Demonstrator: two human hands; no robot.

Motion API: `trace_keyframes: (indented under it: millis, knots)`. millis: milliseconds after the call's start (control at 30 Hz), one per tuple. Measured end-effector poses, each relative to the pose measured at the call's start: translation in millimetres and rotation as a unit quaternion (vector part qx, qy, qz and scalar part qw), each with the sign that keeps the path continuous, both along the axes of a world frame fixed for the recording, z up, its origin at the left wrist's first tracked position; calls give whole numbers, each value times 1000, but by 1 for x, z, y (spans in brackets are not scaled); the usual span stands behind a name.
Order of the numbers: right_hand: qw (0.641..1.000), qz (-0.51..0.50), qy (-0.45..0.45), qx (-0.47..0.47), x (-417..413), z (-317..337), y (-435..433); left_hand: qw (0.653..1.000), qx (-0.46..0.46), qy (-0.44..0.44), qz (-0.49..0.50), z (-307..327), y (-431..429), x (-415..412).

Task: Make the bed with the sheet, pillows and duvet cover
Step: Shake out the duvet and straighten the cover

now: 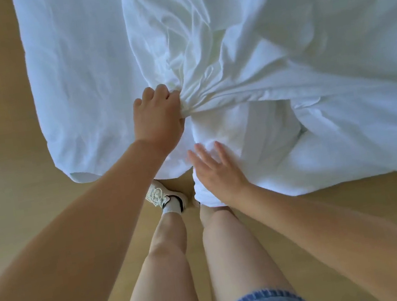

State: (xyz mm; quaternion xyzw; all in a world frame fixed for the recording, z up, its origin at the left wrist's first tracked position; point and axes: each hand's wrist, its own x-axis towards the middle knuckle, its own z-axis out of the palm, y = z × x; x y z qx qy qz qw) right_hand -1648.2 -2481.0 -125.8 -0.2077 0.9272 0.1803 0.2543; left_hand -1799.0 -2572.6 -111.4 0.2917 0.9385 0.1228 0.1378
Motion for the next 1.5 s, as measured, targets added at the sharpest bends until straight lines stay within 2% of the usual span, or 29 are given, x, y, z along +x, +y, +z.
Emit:
trace_keyframes:
  millis: [100,167,233,300,333,433,467,533,633,667,767,800,833,900,933,1033,1100,1167,1200,1233,1267,1300,1333,1367,1400,1433,1467,1500]
  knots:
    - [996,81,-42,9,-9,18,19,1000,12,-7,12,-1,-3,1]
    - [992,121,-9,-34,-14,44,26,999,21,-18,20,2,-3,2]
    - [975,104,112,-163,-21,72,29,997,43,-42,41,10,-3,0]
    - [927,38,254,-274,-32,107,36,986,108,-99,79,24,-2,-3]
    - [908,17,298,-293,-40,129,42,970,158,-151,107,35,-1,-5]
    - [882,-4,394,-259,-86,183,62,870,318,-317,204,86,12,-18]
    - [880,-4,413,-234,-104,194,69,842,346,-351,221,104,17,-24]
    - [880,-23,435,-187,-140,209,85,808,360,-395,248,129,27,-41]
    - [877,-54,453,-151,-182,218,111,786,347,-428,279,159,48,-74]
    - [875,-54,457,-150,-192,218,119,798,327,-428,271,166,56,-81]
    - [868,-36,466,-166,-212,204,144,780,320,-430,323,179,75,-92]
    - [866,-35,467,-174,-216,196,152,753,339,-443,350,178,83,-94]
    - [866,-39,465,-181,-219,187,161,689,396,-487,363,173,88,-96]
    - [872,-61,447,-191,-226,170,179,586,474,-538,378,176,98,-95]
    - [874,-77,436,-199,-229,162,187,589,471,-555,352,177,106,-98]
    - [876,-104,413,-229,-230,138,207,738,296,-551,252,175,135,-108]
    - [876,-126,403,-232,-229,127,217,778,216,-515,288,165,152,-119]
    - [869,-232,357,-253,-230,121,226,820,152,-453,316,149,165,-124]
    - [838,-325,322,-299,-229,122,230,845,126,-408,322,141,169,-127]
    - [781,-409,295,-368,-225,127,231,867,110,-356,332,132,173,-130]
    - [712,-457,302,-439,-219,136,227,884,93,-304,343,126,174,-133]
    - [659,-472,319,-491,-210,146,219,896,79,-263,349,122,176,-136]
    - [641,-475,303,-522,-200,155,207,903,68,-239,350,120,178,-137]
    - [657,-471,243,-536,-190,161,192,908,67,-222,348,119,180,-136]
    - [697,-468,159,-520,-180,164,176,910,72,-216,347,119,181,-135]
    - [755,-453,95,-464,-172,162,164,909,80,-221,345,117,181,-134]
    - [801,-443,71,-396,-167,156,156,904,86,-240,342,116,178,-134]
    - [823,-439,96,-348,-167,151,153,899,91,-264,336,114,171,-133]
